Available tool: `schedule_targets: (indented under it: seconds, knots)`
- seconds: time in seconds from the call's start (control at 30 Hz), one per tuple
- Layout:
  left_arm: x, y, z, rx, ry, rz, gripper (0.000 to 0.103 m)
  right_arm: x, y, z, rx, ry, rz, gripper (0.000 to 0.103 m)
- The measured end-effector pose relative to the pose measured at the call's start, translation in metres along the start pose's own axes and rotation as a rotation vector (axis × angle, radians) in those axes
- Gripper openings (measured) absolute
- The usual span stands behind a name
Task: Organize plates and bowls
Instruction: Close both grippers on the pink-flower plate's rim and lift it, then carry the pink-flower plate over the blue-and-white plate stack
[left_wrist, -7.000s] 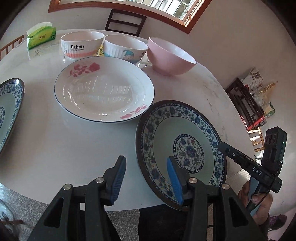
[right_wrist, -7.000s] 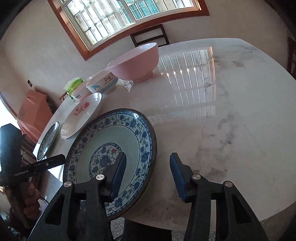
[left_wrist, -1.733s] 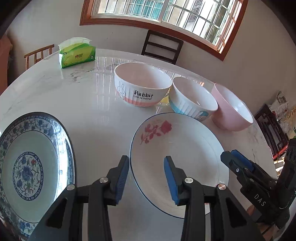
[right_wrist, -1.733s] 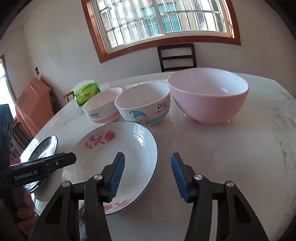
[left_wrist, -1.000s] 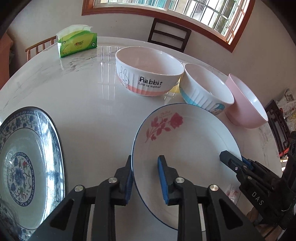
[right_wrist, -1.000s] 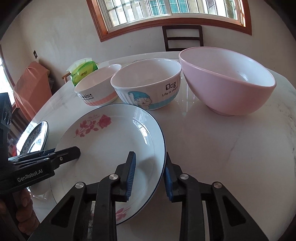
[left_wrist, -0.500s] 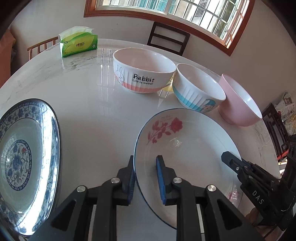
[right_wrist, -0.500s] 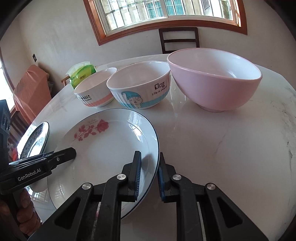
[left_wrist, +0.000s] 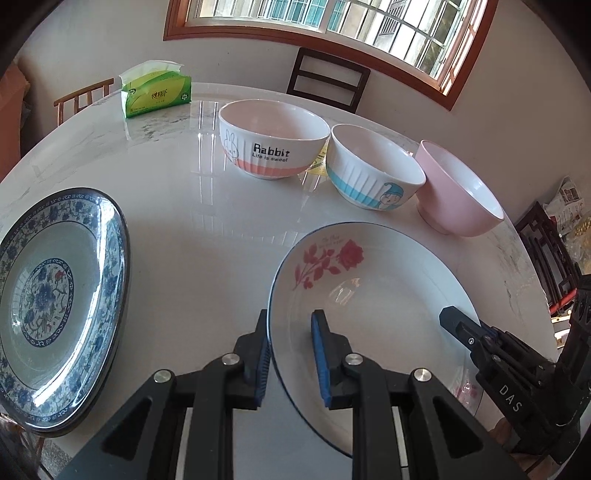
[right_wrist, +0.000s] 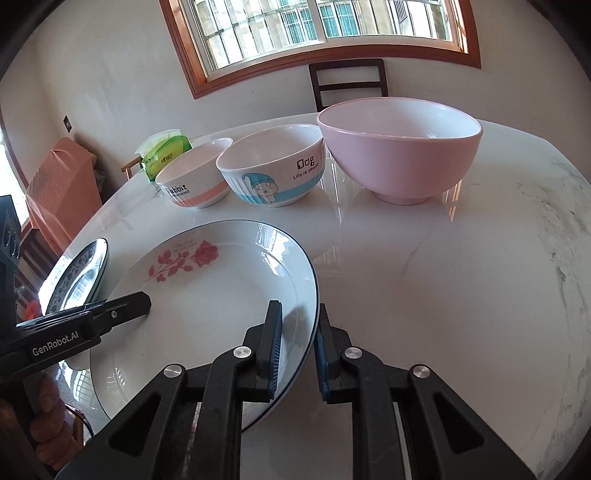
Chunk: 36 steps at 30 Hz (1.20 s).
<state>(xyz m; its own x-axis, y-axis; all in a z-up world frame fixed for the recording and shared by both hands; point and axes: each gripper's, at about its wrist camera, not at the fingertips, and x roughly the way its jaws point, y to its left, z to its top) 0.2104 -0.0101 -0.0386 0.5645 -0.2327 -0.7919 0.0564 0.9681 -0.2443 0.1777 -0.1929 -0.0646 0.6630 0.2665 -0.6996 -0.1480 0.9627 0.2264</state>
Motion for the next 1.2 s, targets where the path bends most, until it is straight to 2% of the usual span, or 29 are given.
schedule_targets:
  seconds: [0.5,1.2]
  knots:
    - [-0.046,0.017,-0.011,-0.025,-0.071,0.017,0.021,-0.025,0.036,-0.004,-0.051,-0.047,0.019,0.016]
    - [-0.087,0.099,-0.016,-0.138,-0.136,0.102,0.021,-0.007,0.123,0.004,-0.194,-0.036,0.092,0.016]
